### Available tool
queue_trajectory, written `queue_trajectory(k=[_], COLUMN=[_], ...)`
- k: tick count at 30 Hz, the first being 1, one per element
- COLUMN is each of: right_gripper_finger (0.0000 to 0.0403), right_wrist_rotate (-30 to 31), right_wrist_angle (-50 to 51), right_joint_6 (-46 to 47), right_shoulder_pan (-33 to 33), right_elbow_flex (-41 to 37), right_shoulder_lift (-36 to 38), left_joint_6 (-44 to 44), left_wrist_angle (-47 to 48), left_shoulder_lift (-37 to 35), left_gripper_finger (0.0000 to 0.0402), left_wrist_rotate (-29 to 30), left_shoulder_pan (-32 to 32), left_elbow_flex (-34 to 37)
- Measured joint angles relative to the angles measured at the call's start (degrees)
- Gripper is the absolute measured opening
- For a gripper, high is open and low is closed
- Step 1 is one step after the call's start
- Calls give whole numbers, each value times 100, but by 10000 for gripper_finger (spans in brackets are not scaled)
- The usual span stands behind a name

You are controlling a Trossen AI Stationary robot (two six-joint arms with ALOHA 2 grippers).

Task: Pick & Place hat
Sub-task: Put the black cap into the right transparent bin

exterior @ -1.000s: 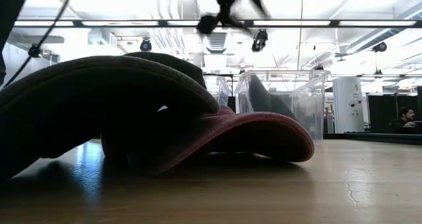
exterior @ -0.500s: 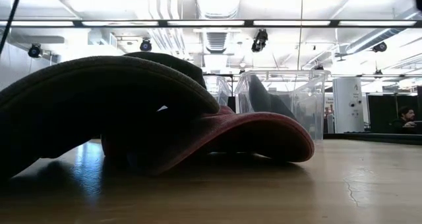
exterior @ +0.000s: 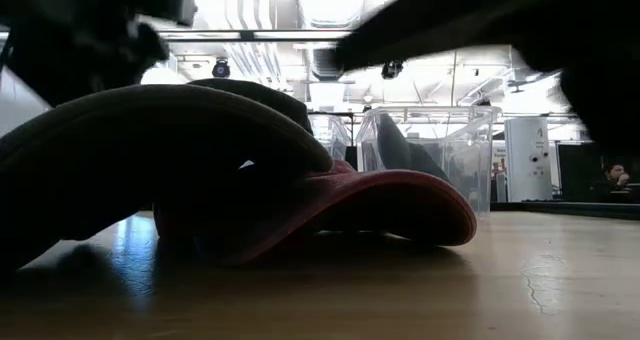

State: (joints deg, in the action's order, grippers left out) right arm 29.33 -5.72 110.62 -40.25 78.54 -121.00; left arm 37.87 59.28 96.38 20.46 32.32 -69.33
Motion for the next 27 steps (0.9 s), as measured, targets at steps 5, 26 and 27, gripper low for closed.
queue_trajectory(k=[5, 26, 27], right_gripper_finger=[194, 17, 16], right_wrist_rotate=[337, 1094, 1197], right_wrist_angle=[260, 3626, 3642], right_joint_6=[0, -434, -704], right_shoulder_pan=[240, 334, 312], right_elbow_flex=[996, 2195, 2193], right_shoulder_lift=[-750, -124, -3], left_joint_6=[-15, 673, 790], left_wrist_angle=[-806, -1659, -1617], left_shoulder_lift=[0, -708, -862], left_gripper_finger=[188, 188, 188], left_wrist_rotate=[-490, -322, -202], left_shoulder_pan=[20, 398, 407], left_elbow_flex=[447, -12, -86])
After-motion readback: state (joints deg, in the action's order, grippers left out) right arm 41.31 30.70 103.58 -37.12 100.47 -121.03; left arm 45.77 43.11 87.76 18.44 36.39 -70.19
